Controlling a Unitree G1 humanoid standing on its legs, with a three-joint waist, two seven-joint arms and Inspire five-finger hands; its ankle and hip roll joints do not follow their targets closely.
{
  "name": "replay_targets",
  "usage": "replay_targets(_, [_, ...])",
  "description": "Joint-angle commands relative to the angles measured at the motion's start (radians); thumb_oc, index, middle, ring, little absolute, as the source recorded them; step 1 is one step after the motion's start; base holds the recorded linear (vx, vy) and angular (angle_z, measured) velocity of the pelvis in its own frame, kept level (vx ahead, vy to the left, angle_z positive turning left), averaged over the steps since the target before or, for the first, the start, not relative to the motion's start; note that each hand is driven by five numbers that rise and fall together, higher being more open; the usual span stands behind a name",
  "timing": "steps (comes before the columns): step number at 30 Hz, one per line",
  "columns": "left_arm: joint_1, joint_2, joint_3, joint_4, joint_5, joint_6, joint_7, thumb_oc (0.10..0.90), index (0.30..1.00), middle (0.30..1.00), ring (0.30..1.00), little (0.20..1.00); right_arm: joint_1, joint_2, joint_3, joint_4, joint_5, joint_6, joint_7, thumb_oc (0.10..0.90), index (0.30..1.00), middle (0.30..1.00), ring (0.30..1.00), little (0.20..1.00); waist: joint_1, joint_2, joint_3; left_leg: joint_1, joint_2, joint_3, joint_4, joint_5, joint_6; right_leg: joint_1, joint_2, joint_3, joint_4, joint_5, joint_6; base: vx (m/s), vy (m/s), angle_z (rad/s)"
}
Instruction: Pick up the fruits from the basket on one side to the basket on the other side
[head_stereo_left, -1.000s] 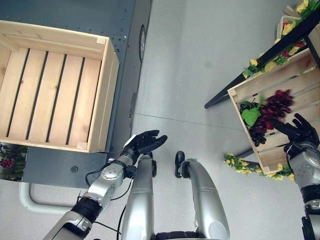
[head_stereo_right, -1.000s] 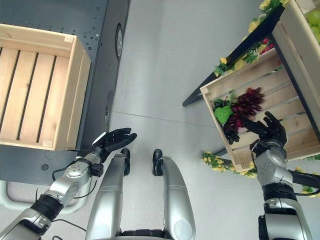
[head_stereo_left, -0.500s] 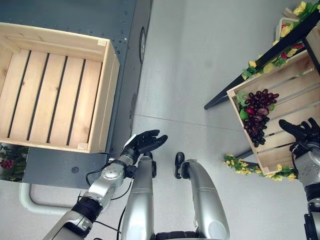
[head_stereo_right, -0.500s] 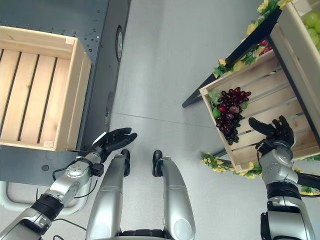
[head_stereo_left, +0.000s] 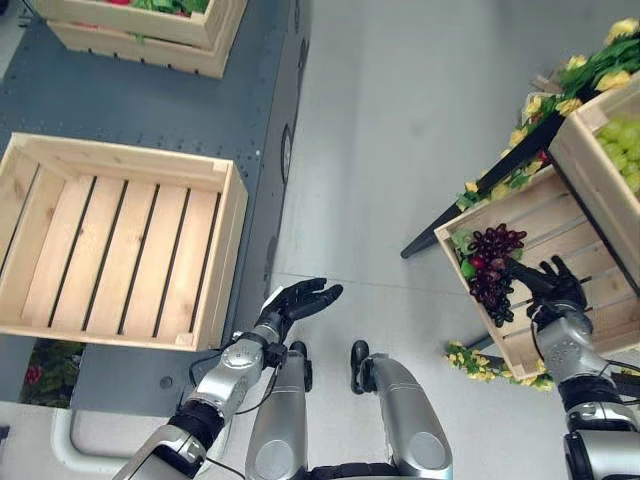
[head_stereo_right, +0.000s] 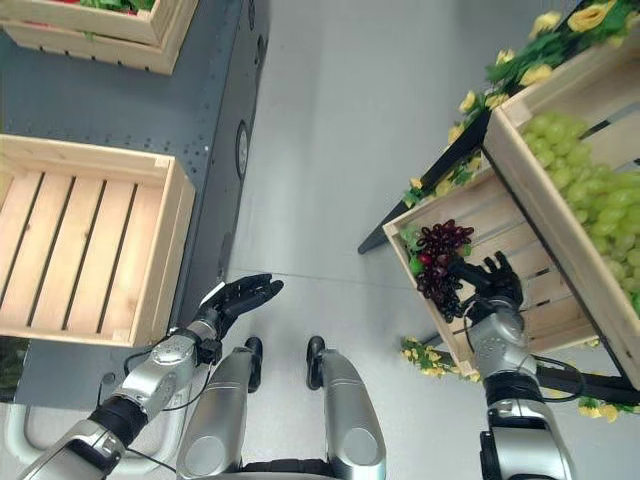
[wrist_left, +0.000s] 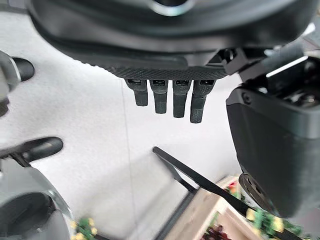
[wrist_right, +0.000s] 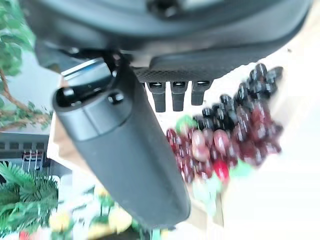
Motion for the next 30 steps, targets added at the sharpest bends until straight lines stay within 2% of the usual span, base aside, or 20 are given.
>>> replay_targets(1, [0.073, -0.060, -0.036, -0.007, 0.065, -0.059, 0.007, 0.800, 0.900, 0.900, 0.900, 0.900, 0.037, -0.057, -0.003, -0.030, -0.092, -0.136, 0.047, 0.800, 0.900, 0.900, 0.900, 0.900, 0.000, 0.001, -0.175, 0.070, -0.019, 0.068, -0.038, -0.112, 0.042, 0.081, 0.010, 0.010, -0.050, 0.014, -0.034, 0.09, 0.081, -0.04])
replay_targets(2, [0.084, -0.085, -0.026, 0.061, 0.095, -0.059, 0.018, 0.800, 0.900, 0.900, 0.900, 0.900, 0.062, -0.028, 0.016, -0.037, -0.131, -0.144, 0.055, 0.800, 0.900, 0.900, 0.900, 0.900, -0.003, 0.000, -0.198, 0.101, -0.020, 0.072, -0.067, -0.104, 0.042, 0.109, 0.009, 0.014, -0.076, 0.017, -0.030, 0.07, 0.061, -0.05])
replay_targets(6, [0.090, -0.122, -0.014, 0.196, 0.149, -0.062, 0.039, 0.800, 0.900, 0.900, 0.900, 0.900, 0.091, 0.008, 0.063, -0.053, -0.172, -0.145, 0.094, 0.800, 0.900, 0.900, 0.900, 0.900, -0.008, -0.003, -0.231, 0.140, -0.020, 0.077, -0.090, -0.100, 0.042, 0.149, 0.007, 0.016, -0.096, 0.013, -0.028, 0.07, 0.042, -0.02])
replay_targets(10, [0.116, -0.163, 0.023, 0.371, 0.189, -0.068, 0.064, 0.800, 0.900, 0.900, 0.900, 0.900, 0.169, 0.103, 0.134, -0.050, -0.202, -0.149, 0.132, 0.800, 0.900, 0.900, 0.900, 0.900, -0.017, -0.004, -0.288, 0.223, -0.025, 0.082, -0.158, -0.087, 0.041, 0.214, 0.008, 0.017, -0.133, 0.001, -0.030, 0.08, 0.045, 0.00])
replay_targets(14, [0.121, -0.192, 0.032, 0.480, 0.194, -0.116, 0.086, 0.800, 0.900, 0.900, 0.900, 0.900, 0.183, 0.189, 0.175, 0.038, -0.132, -0.160, 0.177, 0.800, 0.900, 0.900, 0.900, 0.900, -0.023, 0.004, -0.329, 0.301, -0.032, 0.078, -0.267, -0.046, 0.033, 0.272, 0.012, 0.028, -0.214, 0.017, -0.024, 0.05, 0.036, -0.08])
replay_targets(17, [0.123, -0.215, 0.026, 0.518, 0.201, -0.136, 0.108, 0.800, 0.900, 0.900, 0.900, 0.900, 0.191, 0.254, 0.207, 0.111, -0.113, -0.191, 0.174, 0.800, 0.900, 0.900, 0.900, 0.900, -0.025, 0.014, -0.355, 0.336, -0.037, 0.078, -0.343, -0.007, 0.025, 0.300, 0.015, 0.038, -0.281, 0.042, -0.017, 0.01, 0.016, -0.04])
replay_targets(20, [0.131, -0.238, 0.023, 0.551, 0.190, -0.154, 0.117, 0.800, 0.900, 0.900, 0.900, 0.900, 0.195, 0.301, 0.242, 0.204, -0.122, -0.167, 0.206, 0.800, 0.900, 0.900, 0.900, 0.900, -0.027, 0.029, -0.383, 0.367, -0.041, 0.077, -0.418, 0.032, 0.016, 0.324, 0.019, 0.045, -0.346, 0.067, -0.016, 0.01, 0.020, -0.01])
replay_targets(22, [0.141, -0.249, 0.026, 0.558, 0.191, -0.150, 0.102, 0.800, 0.900, 0.900, 0.900, 0.900, 0.206, 0.320, 0.271, 0.261, -0.178, -0.164, 0.223, 0.800, 0.900, 0.900, 0.900, 0.900, -0.025, 0.038, -0.401, 0.384, -0.043, 0.075, -0.463, 0.053, 0.013, 0.341, 0.020, 0.046, -0.393, 0.087, -0.014, 0.04, 0.022, -0.07])
replay_targets(25, [0.155, -0.254, 0.023, 0.573, 0.247, -0.152, 0.099, 0.800, 0.900, 0.900, 0.900, 0.900, 0.219, 0.328, 0.305, 0.312, -0.191, -0.164, 0.259, 0.800, 0.900, 0.900, 0.900, 0.900, -0.021, 0.053, -0.428, 0.401, -0.045, 0.069, -0.534, 0.085, 0.009, 0.359, 0.021, 0.050, -0.462, 0.120, -0.008, 0.04, 0.022, -0.08])
replay_targets(30, [0.173, -0.256, 0.049, 0.601, 0.255, -0.160, 0.110, 0.800, 0.900, 0.900, 0.900, 0.900, 0.247, 0.330, 0.316, 0.366, -0.199, -0.167, 0.319, 0.800, 0.900, 0.900, 0.900, 0.900, -0.024, 0.072, -0.459, 0.428, -0.045, 0.060, -0.637, 0.130, 0.003, 0.381, 0.022, 0.050, -0.551, 0.159, 0.001, 0.01, 0.006, 0.00])
